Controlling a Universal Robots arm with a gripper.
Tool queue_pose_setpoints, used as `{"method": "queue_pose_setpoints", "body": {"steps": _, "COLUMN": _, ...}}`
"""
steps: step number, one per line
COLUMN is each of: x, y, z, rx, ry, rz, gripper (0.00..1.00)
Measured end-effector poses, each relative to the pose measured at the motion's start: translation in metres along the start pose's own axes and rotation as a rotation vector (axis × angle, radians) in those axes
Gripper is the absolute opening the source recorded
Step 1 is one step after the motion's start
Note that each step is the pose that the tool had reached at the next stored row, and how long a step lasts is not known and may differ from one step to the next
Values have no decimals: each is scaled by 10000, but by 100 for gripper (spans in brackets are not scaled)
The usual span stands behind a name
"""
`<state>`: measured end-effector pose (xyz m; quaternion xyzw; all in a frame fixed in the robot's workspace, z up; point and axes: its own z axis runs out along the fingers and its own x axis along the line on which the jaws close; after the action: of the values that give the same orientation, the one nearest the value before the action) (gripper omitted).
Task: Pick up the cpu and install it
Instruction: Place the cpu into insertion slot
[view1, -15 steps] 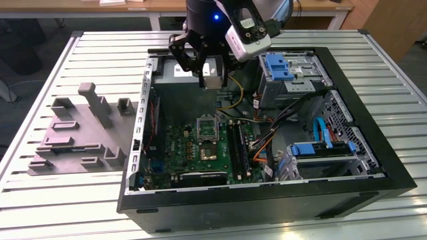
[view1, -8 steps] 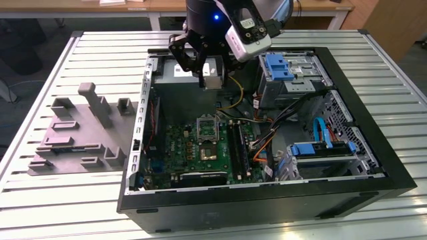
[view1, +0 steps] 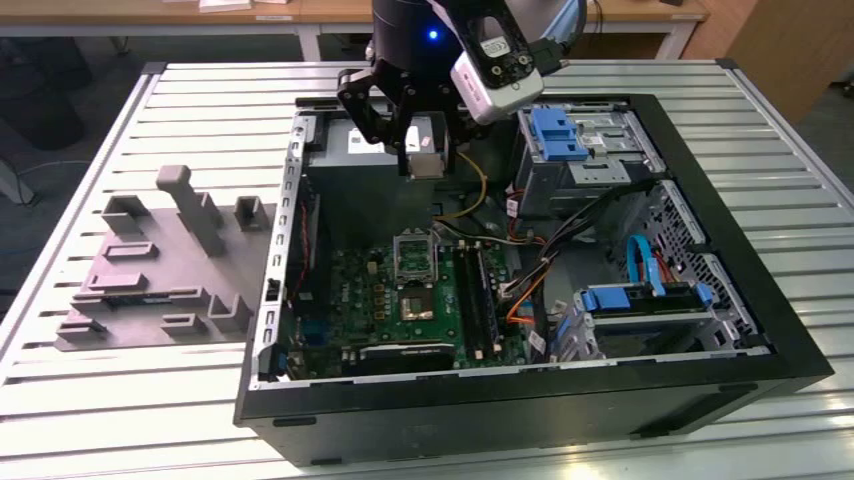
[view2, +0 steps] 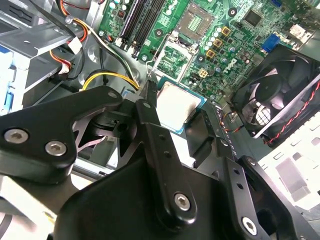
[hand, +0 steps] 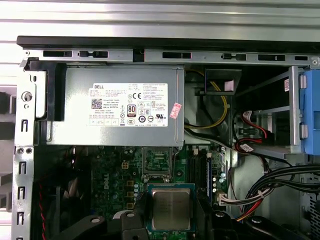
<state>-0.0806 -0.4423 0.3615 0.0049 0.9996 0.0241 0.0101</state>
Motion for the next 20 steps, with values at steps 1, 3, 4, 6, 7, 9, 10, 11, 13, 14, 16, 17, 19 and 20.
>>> {"method": "queue_pose_setpoints", "body": {"steps": 1, "x": 0, "y": 0, "z": 0, "rx": -2, "ry": 0, "rz": 0, "gripper": 47}}
{"method": "queue_pose_setpoints", "body": {"steps": 3, "x": 0, "y": 0, "z": 0, "rx": -4, "ry": 0, "rz": 0, "gripper": 47}}
{"method": "queue_pose_setpoints", "body": {"steps": 4, "x": 0, "y": 0, "z": 0, "rx": -4, "ry": 0, "rz": 0, "gripper": 47}}
{"method": "queue_pose_setpoints", "body": {"steps": 6, "x": 0, "y": 0, "z": 0, "rx": -6, "ry": 0, "rz": 0, "gripper": 47}}
{"method": "queue_pose_setpoints", "body": {"steps": 7, "x": 0, "y": -5, "z": 2, "rx": -6, "ry": -1, "rz": 0, "gripper": 47}}
{"method": "queue_pose_setpoints", "body": {"steps": 9, "x": -1, "y": -36, "z": 14, "rx": -4, "ry": 1, "rz": -1, "gripper": 47}}
{"method": "queue_pose_setpoints", "body": {"steps": 10, "x": 0, "y": -75, "z": 25, "rx": -3, "ry": 1, "rz": 1, "gripper": 47}}
{"method": "queue_pose_setpoints", "body": {"steps": 11, "x": 0, "y": -114, "z": 43, "rx": -6, "ry": 0, "rz": 0, "gripper": 47}}
{"method": "queue_pose_setpoints", "body": {"steps": 13, "x": 0, "y": -168, "z": 76, "rx": -4, "ry": 2, "rz": -2, "gripper": 47}}
{"method": "queue_pose_setpoints", "body": {"steps": 14, "x": 0, "y": -187, "z": 94, "rx": -6, "ry": 2, "rz": -2, "gripper": 47}}
{"method": "queue_pose_setpoints", "body": {"steps": 16, "x": 0, "y": -212, "z": 130, "rx": -8, "ry": 0, "rz": -2, "gripper": 47}}
{"method": "queue_pose_setpoints", "body": {"steps": 17, "x": 1, "y": -217, "z": 147, "rx": -5, "ry": 2, "rz": -2, "gripper": 47}}
{"method": "queue_pose_setpoints", "body": {"steps": 19, "x": 2, "y": -220, "z": 184, "rx": -5, "ry": 2, "rz": -2, "gripper": 47}}
{"method": "queue_pose_setpoints", "body": {"steps": 20, "x": 2, "y": -221, "z": 202, "rx": -5, "ry": 2, "rz": -6, "gripper": 47}}
